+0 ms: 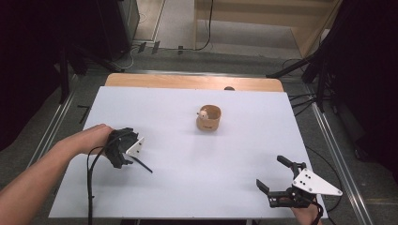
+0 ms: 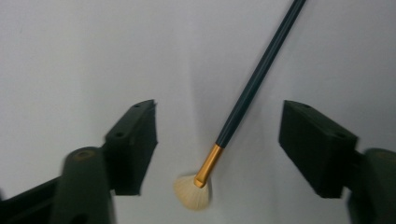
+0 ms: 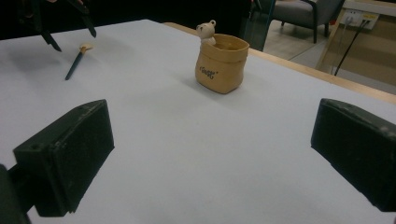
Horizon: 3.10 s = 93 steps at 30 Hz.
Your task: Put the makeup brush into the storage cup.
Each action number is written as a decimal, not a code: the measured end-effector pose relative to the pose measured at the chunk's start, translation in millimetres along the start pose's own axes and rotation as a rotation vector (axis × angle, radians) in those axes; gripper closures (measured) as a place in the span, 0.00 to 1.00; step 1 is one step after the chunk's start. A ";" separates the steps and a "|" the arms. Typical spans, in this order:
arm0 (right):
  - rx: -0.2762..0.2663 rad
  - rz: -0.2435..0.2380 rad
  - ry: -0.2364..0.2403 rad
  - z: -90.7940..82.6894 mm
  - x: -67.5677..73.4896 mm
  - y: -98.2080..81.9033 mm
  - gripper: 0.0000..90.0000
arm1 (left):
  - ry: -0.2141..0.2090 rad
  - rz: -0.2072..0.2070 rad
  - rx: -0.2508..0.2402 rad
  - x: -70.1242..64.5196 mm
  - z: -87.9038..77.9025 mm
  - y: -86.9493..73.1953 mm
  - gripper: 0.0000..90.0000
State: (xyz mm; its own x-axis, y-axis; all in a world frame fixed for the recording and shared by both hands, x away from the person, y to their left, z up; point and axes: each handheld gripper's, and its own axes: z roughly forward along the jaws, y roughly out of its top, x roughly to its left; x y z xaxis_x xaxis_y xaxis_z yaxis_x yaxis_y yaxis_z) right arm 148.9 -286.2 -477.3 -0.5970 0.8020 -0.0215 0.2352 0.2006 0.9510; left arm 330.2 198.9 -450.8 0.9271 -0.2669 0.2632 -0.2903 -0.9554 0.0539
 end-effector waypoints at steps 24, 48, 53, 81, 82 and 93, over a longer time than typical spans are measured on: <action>0.011 -0.004 0.004 0.5 0.1 -0.5 0.00 | -0.096 0.125 0.082 2.4 16.5 5.3 0.78; 0.026 -0.014 0.004 1.5 0.6 -0.8 0.00 | -0.142 0.129 0.082 4.8 23.1 3.5 0.93; 0.025 -0.014 0.009 1.3 0.5 -0.6 0.00 | -0.112 0.122 0.061 2.4 15.1 8.3 0.93; 0.129 0.013 0.016 6.8 0.8 0.8 0.00 | -0.013 0.116 -0.066 -1.5 -31.6 56.3 0.93; 0.138 0.020 0.015 7.2 0.7 0.8 0.00 | -0.007 0.115 -0.067 -1.4 -32.7 59.8 0.94; 0.172 0.048 0.006 11.5 -0.8 1.7 0.00 | 0.012 0.130 -0.065 0.9 -35.3 79.1 0.94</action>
State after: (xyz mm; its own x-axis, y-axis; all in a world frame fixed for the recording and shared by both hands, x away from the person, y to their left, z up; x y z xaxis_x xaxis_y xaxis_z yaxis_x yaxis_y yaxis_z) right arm 158.5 -280.1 -479.2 -0.5863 0.8097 0.0251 0.3911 0.2558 0.8841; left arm 299.7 127.5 -412.3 0.8779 -0.3863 0.2831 -0.4231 -0.9025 0.0806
